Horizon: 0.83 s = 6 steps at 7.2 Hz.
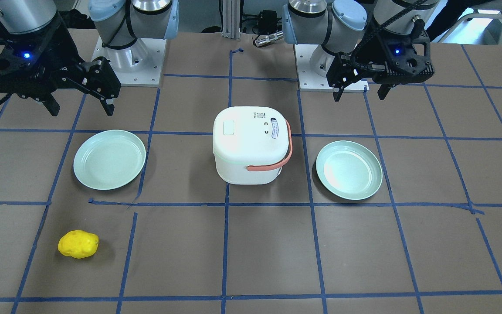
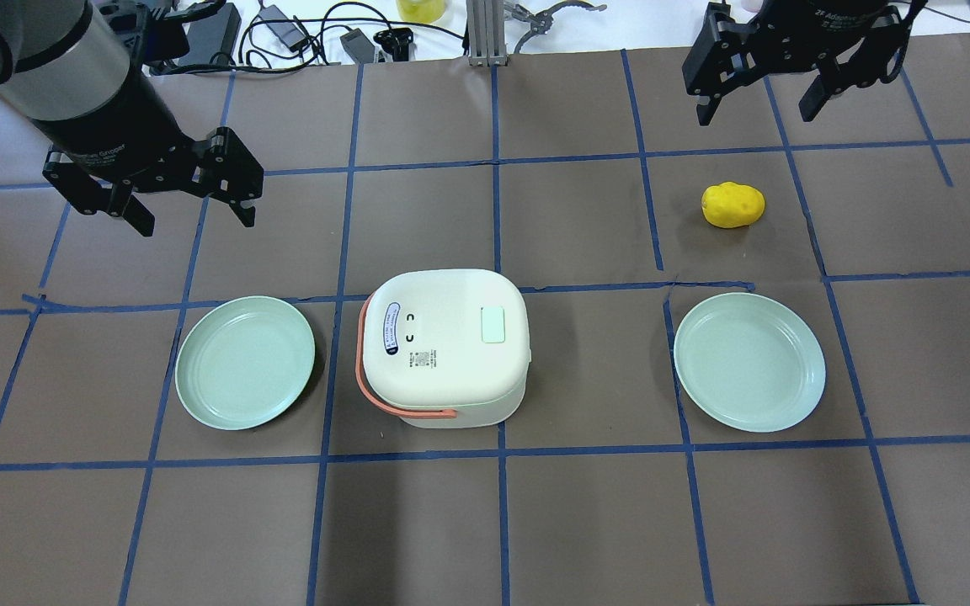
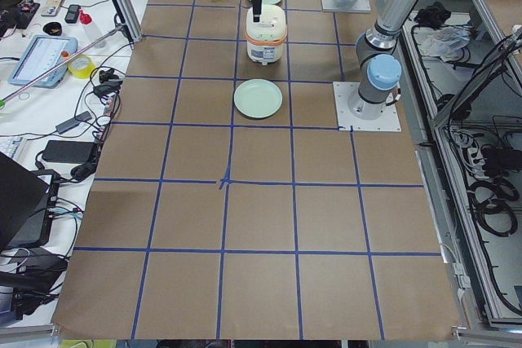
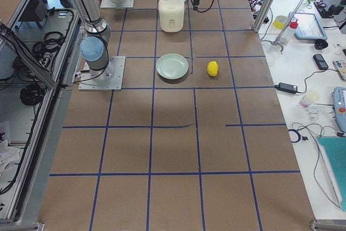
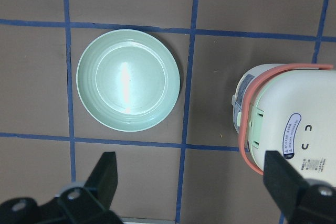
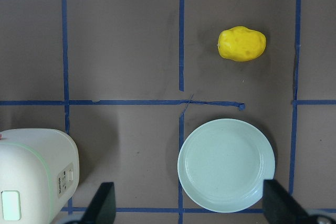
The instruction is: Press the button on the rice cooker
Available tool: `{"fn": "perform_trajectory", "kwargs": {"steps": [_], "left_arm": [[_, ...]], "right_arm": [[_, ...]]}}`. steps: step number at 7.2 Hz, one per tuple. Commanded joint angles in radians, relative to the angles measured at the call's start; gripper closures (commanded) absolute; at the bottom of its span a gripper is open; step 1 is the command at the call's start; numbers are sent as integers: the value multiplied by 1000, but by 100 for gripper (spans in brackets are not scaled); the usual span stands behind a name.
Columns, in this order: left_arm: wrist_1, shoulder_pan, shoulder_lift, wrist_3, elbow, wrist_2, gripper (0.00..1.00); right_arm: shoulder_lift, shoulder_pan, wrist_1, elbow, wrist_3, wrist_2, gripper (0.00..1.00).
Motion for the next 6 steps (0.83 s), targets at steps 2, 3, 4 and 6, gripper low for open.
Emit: {"fn": "perform_trajectory", "kwargs": {"steps": [2,3,4,6], "left_arm": [[0,0,0,0,0,0,0],[0,0,0,0,0,0,0],[0,0,0,2,0,0,0],[0,0,0,2,0,0,0]], "right_arm": [[1,0,1,0,0,0,0],[1,0,1,0,0,-1,0],[1,0,5,0,0,-7,0],[1,6,34,5,0,-12,0]]}}
